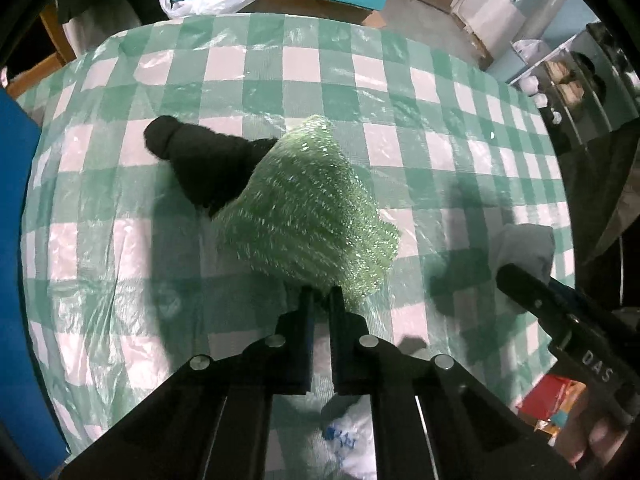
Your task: Organize soft objects
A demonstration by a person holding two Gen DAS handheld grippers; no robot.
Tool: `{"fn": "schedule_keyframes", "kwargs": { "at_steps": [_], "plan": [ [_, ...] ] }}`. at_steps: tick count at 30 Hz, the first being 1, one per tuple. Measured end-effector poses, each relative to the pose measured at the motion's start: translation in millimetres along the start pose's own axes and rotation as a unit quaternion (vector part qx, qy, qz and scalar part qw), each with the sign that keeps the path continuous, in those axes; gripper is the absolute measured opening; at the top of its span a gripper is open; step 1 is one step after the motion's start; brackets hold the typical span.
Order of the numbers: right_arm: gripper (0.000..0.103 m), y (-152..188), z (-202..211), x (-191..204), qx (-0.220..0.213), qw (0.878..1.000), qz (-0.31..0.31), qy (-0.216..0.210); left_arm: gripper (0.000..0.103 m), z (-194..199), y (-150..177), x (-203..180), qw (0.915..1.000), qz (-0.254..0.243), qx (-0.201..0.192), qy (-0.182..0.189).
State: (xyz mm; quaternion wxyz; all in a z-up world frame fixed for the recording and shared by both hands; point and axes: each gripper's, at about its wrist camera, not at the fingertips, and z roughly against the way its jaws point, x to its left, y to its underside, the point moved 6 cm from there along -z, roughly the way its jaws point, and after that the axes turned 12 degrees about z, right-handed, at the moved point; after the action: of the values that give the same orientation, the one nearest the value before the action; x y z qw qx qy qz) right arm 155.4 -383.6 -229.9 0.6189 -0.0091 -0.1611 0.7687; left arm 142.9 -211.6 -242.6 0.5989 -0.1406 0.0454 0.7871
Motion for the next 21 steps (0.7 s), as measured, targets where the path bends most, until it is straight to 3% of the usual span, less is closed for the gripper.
{"fn": "schedule_keyframes", "kwargs": {
  "at_steps": [21],
  "plan": [
    [0.041,-2,20,45,-0.015,0.999,0.045,-0.019,0.006,45,-4,51,0.9998,-0.004,-0.004,0.021]
  ]
}}
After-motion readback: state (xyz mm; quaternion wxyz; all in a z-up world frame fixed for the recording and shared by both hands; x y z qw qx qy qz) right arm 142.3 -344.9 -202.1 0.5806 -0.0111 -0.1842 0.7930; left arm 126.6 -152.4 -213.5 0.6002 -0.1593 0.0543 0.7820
